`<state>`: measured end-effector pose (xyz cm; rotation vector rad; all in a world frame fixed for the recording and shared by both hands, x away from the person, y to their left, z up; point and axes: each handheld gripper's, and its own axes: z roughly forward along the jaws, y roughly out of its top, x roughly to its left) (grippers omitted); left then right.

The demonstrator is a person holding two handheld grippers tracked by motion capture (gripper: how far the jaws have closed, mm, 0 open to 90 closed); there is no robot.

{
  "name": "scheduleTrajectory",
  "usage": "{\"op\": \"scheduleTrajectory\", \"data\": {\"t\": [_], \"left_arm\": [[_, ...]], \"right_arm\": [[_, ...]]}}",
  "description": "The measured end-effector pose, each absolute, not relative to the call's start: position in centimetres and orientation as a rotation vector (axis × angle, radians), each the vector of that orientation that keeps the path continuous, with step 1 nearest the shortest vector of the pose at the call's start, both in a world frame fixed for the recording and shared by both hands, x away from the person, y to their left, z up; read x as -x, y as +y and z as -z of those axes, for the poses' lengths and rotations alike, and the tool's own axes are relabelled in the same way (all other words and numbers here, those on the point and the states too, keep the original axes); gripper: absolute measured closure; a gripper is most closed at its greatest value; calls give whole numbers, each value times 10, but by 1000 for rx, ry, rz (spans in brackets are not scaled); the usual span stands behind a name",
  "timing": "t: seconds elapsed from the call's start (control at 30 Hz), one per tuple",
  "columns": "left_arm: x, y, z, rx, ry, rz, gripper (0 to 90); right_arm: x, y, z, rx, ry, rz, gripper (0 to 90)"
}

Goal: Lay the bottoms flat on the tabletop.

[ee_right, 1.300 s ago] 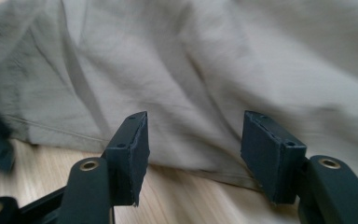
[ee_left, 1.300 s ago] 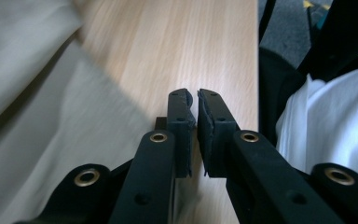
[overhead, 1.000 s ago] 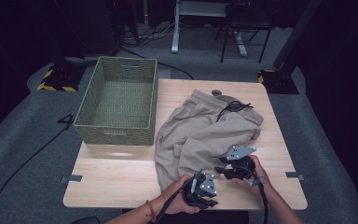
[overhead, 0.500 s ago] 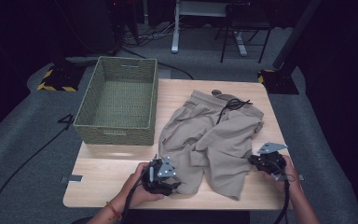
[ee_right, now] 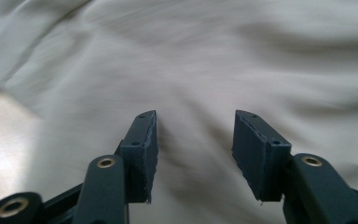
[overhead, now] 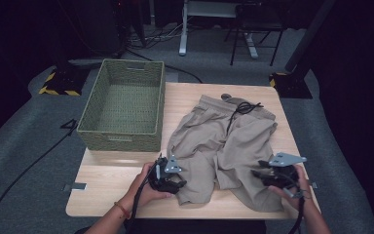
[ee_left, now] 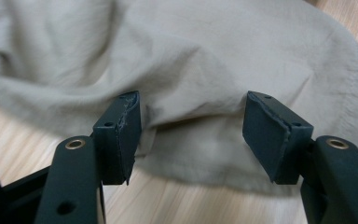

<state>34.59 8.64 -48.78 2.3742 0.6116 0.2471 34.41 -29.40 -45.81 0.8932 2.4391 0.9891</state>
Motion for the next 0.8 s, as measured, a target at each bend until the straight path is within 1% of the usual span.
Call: {"op": "scheduleTrajectory", "data": {"t": [0.07, 0.1, 0.17, 0.27, 0.3, 0.33, 0.37, 0.4, 0.43, 0.47, 0.53, 0.6, 0.63, 0.7, 0.77, 0.8], "left_arm": [[-347, 80, 492, -2400, 586, -250, 374], [-349, 78, 493, -2395, 575, -229, 368], [-350, 78, 493, -2392, 575, -222, 361], [-352, 82, 494, -2374, 579, -195, 364], [-352, 84, 494, -2378, 585, -198, 365], [-352, 86, 494, -2383, 588, -205, 365], [-352, 89, 493, -2383, 593, -215, 365], [-351, 91, 493, -2385, 604, -222, 365], [-351, 95, 493, -2385, 610, -231, 365], [-351, 104, 493, -2379, 644, -259, 364], [-352, 116, 493, -2372, 682, -266, 363], [-352, 128, 492, -2378, 721, -277, 357], [-352, 128, 492, -2378, 721, -277, 344], [-352, 144, 492, -2367, 769, -280, 338], [-352, 148, 492, -2359, 784, -276, 331], [-351, 151, 493, -2351, 794, -265, 328]], "right_arm": [[-344, -279, 468, -859, 2494, -948, 520], [-346, -277, 477, -889, 2514, -897, 546], [-346, -281, 481, -925, 2515, -880, 556], [-340, -302, 486, -1008, 2501, -870, 583], [-334, -324, 486, -1104, 2465, -878, 582], [-334, -324, 486, -1104, 2465, -878, 582], [-330, -348, 486, -1181, 2435, -871, 585], [-328, -360, 485, -1223, 2404, -843, 588], [-328, -360, 485, -1223, 2404, -843, 588], [-325, -382, 485, -1294, 2334, -791, 593], [-325, -395, 483, -1356, 2266, -720, 594], [-328, -404, 481, -1385, 2222, -630, 590], [-330, -406, 479, -1395, 2199, -572, 579], [-336, -406, 477, -1408, 2155, -467, 565], [-338, -404, 475, -1406, 2136, -458, 552], [-339, -401, 471, -1393, 2121, -506, 540]]}}
